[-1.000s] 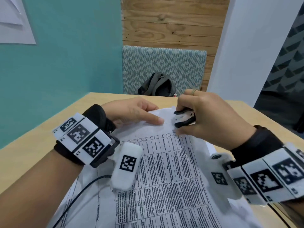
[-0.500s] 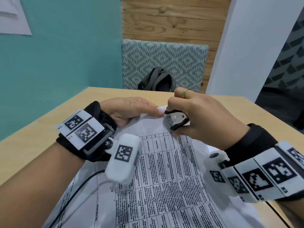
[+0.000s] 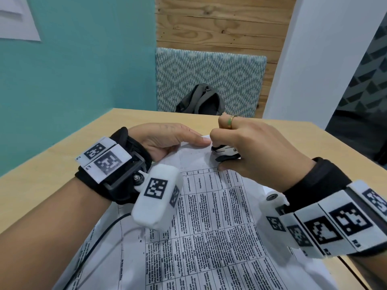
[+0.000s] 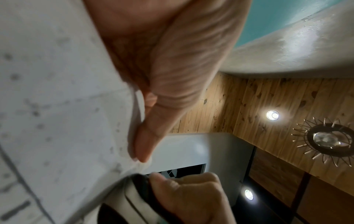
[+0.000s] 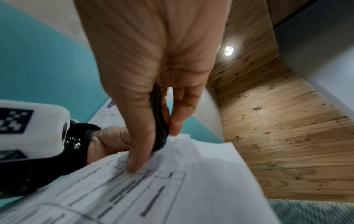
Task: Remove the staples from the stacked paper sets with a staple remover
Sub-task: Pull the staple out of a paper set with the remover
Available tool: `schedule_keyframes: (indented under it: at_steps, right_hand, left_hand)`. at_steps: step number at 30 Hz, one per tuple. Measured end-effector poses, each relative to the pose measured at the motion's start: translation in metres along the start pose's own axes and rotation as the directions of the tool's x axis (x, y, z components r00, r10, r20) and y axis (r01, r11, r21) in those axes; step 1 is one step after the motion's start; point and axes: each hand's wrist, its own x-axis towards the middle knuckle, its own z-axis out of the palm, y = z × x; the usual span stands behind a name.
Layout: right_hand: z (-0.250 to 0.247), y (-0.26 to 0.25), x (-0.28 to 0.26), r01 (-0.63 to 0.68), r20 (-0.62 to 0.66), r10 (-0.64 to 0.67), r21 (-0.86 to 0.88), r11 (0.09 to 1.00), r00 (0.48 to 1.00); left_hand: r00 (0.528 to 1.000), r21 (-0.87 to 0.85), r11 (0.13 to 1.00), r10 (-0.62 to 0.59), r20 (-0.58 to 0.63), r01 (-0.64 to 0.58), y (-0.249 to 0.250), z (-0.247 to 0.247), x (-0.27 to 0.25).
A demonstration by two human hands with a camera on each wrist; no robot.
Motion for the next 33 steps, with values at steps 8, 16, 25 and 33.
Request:
schedule_keyframes:
  at_steps: [8,16,25,33]
  right_hand:
    - [-0.008,-0.001,-0.002,-0.055,0.137,0.061,-0.048,0.997,0.989]
    - [-0.009,-0.001,-0.001,-0.166,0.267,0.146,0.056,0.984,0.953]
    - [-0.006,0.001,-0.002,-0.025,0.116,0.024,0.011,1.000,0.993]
    - [0.000,0.003,-0.002,0.034,0.073,-0.034,0.002,0.999,0.997]
  left_hand:
    - [0.999,-0.010,1.000,-0.024,-0.023,0.023,0.003,-0.002,-0.002]
    - [0.996,0.077,0.997,0.003,-0.094,0.004,0.003,-0.001,0.000]
    - [0.999,0.041,0.999,-0.005,-0.046,0.007,0.002,-0.003,-0.001]
    - [0.998,0.031,0.999,-0.016,-0.052,0.018,0.000,-0.005,0.002]
